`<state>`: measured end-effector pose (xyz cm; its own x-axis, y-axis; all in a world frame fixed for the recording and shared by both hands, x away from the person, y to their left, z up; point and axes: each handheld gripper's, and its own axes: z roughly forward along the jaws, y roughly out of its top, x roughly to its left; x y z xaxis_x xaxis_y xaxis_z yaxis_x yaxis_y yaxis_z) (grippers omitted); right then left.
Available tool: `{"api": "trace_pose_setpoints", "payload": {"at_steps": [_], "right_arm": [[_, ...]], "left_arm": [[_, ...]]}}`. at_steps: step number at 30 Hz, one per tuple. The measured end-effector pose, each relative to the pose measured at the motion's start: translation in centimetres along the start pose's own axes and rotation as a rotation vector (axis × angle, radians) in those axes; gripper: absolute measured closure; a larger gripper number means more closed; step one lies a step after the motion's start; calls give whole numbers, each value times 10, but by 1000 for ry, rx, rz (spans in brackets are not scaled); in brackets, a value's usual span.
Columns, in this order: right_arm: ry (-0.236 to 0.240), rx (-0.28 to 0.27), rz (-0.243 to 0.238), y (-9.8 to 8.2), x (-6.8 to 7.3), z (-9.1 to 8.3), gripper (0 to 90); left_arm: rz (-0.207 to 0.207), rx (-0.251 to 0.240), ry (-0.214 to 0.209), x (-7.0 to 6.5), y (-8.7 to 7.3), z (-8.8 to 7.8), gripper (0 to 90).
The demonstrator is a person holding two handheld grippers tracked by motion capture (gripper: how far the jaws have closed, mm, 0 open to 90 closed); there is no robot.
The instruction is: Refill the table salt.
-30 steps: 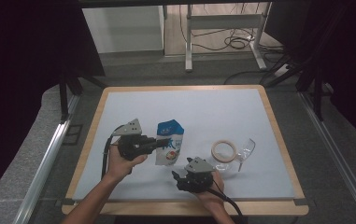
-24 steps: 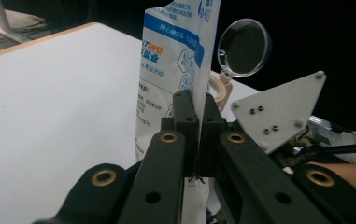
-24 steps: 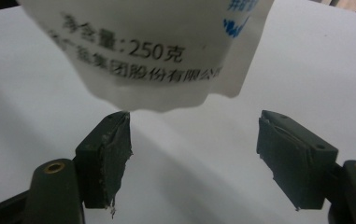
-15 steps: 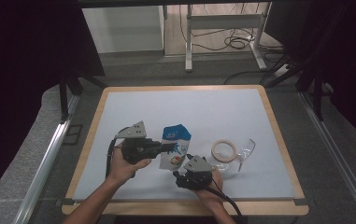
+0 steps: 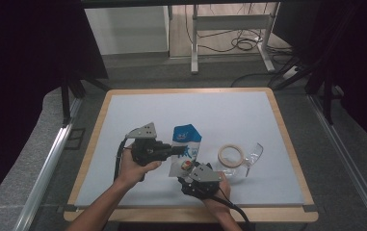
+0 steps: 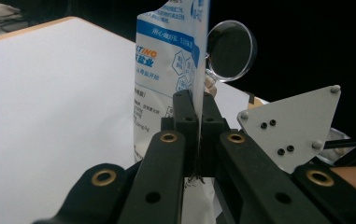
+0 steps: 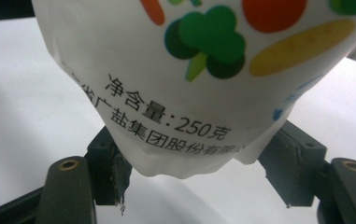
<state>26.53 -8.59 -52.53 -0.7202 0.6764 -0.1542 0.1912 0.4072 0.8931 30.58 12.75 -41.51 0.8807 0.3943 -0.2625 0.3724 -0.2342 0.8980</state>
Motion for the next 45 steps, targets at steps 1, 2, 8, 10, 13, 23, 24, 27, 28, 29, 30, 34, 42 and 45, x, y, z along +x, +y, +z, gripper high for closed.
{"api": "trace_pose_setpoints", "payload": {"at_steps": [1,2,8,10,13,23,24,27,28,29,30,34,42,45], "right_arm": [[3,0,4,0,-1,-1,334],[10,-1,15,0,-1,-1,336],[5,-11,60,-3,-2,-7,366],[4,-12,72,-4,-3,-10,372],[12,-14,85,-5,-2,-15,383],[25,3,116,-14,-3,-21,389],[24,4,117,-14,-3,-21,392],[24,8,120,-15,-3,-18,397],[24,9,122,-16,-2,-18,400],[23,10,125,-16,-2,-17,401],[23,11,124,-17,-2,-17,404],[14,13,122,-19,-2,-17,409],[-2,29,134,-20,-1,-15,410],[-7,39,140,-20,0,-13,409]], "left_arm": [[-4,0,-6,1,1,1,900],[-6,1,-9,1,2,3,900],[-5,12,-18,1,6,8,900],[-15,11,-31,2,7,10,900],[-22,13,-42,2,7,14,900],[-41,44,-75,5,8,27,900],[-41,48,-73,6,8,28,900],[-43,57,-66,9,8,29,900],[-47,57,-68,9,8,30,900],[-47,59,-68,9,8,31,900],[-45,60,-67,9,8,32,900],[-43,73,-66,10,8,35,900],[-13,119,-48,8,13,39,900],[4,139,-43,6,16,42,900]]}}
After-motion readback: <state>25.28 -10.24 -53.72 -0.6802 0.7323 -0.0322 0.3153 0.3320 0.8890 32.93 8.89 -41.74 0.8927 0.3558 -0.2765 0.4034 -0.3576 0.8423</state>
